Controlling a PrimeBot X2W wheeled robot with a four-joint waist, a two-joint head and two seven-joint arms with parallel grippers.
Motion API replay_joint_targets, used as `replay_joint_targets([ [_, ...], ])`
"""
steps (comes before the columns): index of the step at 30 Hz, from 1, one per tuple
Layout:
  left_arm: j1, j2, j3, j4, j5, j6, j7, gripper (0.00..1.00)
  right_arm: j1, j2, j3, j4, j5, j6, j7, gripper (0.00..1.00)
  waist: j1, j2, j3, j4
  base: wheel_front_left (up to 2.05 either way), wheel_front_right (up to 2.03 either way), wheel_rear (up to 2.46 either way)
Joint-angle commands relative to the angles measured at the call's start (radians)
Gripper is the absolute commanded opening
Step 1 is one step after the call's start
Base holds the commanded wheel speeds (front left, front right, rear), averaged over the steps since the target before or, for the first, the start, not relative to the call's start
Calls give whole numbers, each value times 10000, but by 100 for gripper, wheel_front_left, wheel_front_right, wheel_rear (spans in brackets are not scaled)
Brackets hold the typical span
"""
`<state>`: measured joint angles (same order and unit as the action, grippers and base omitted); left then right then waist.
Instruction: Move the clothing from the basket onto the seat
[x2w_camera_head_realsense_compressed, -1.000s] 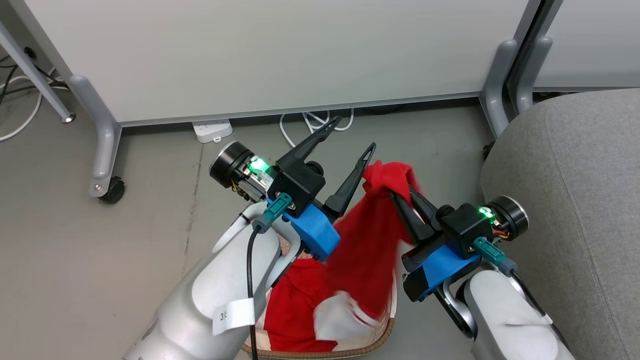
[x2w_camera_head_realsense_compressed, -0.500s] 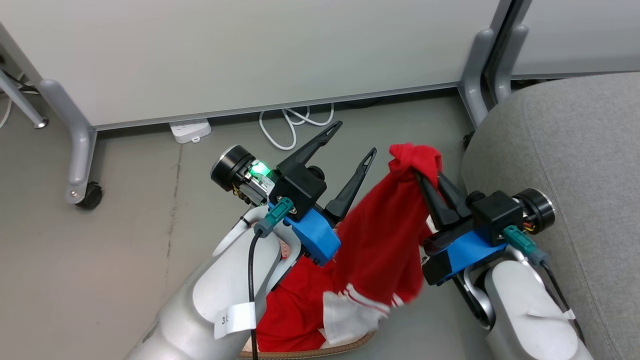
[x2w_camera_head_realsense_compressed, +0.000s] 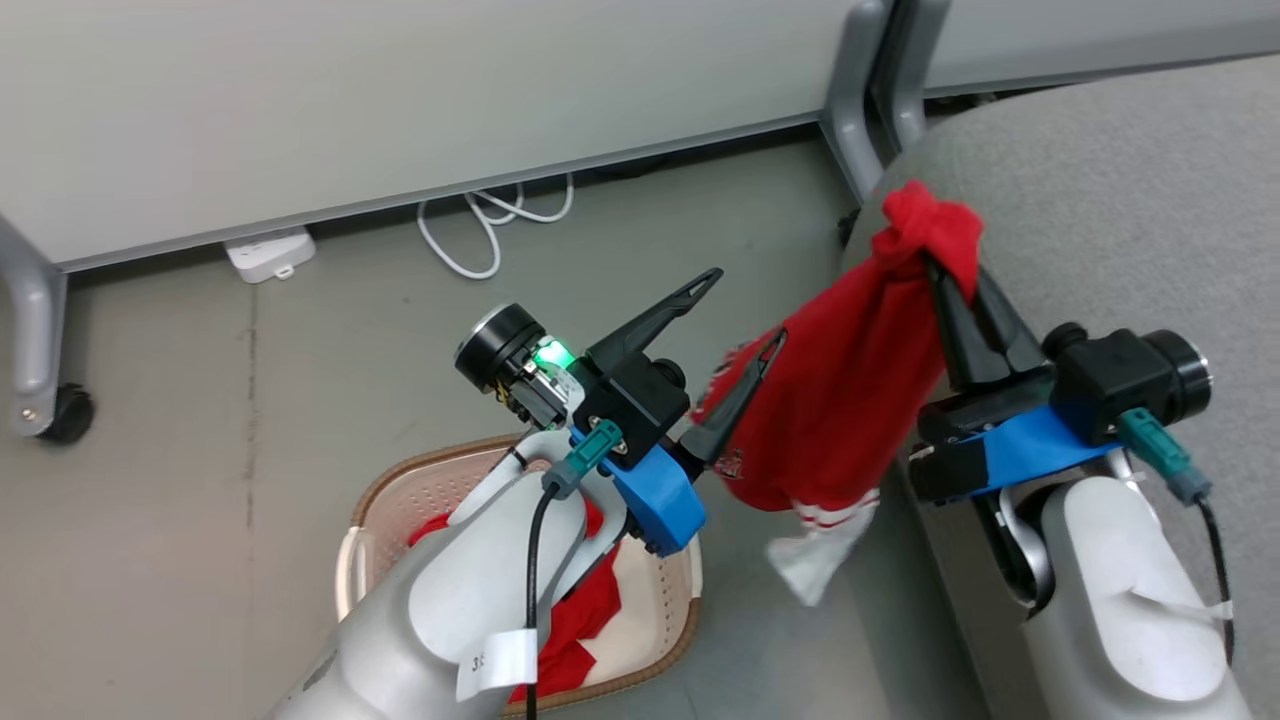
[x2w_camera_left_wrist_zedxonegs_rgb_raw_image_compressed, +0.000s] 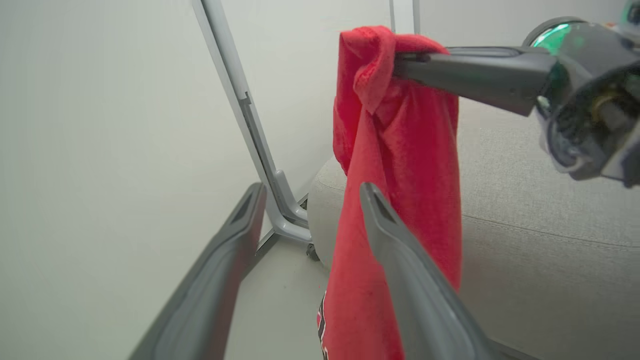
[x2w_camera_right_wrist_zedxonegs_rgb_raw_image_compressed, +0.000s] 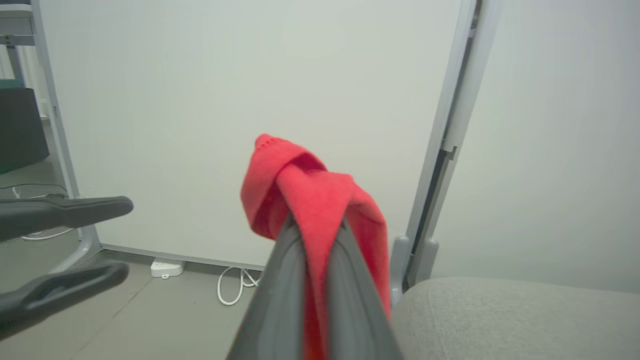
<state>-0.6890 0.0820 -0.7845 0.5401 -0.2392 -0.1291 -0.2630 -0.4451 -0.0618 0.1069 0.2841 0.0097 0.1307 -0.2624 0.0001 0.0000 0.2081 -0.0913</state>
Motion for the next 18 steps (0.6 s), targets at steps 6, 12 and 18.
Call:
replay_joint_targets([
  [6, -28, -9, -418, -110, -79, -17, -28, 100, -97, 24, -676, -562, -66, 1, -38, 0, -1, 0, 447, -928, 0, 0, 0],
  [12, -21, 6, -807, -158, -142, -17, -28, 100, 72, 40, -1358, -925, -23, 1, -40, 0, -1, 0, 760, -1587, 0, 0, 0],
  [18, -130, 50, -1278, -208, -236, -16, -26, 100, 238, 51, -2206, -1206, 5, 1, -38, 0, -1, 0, 1073, -2145, 0, 0, 0],
])
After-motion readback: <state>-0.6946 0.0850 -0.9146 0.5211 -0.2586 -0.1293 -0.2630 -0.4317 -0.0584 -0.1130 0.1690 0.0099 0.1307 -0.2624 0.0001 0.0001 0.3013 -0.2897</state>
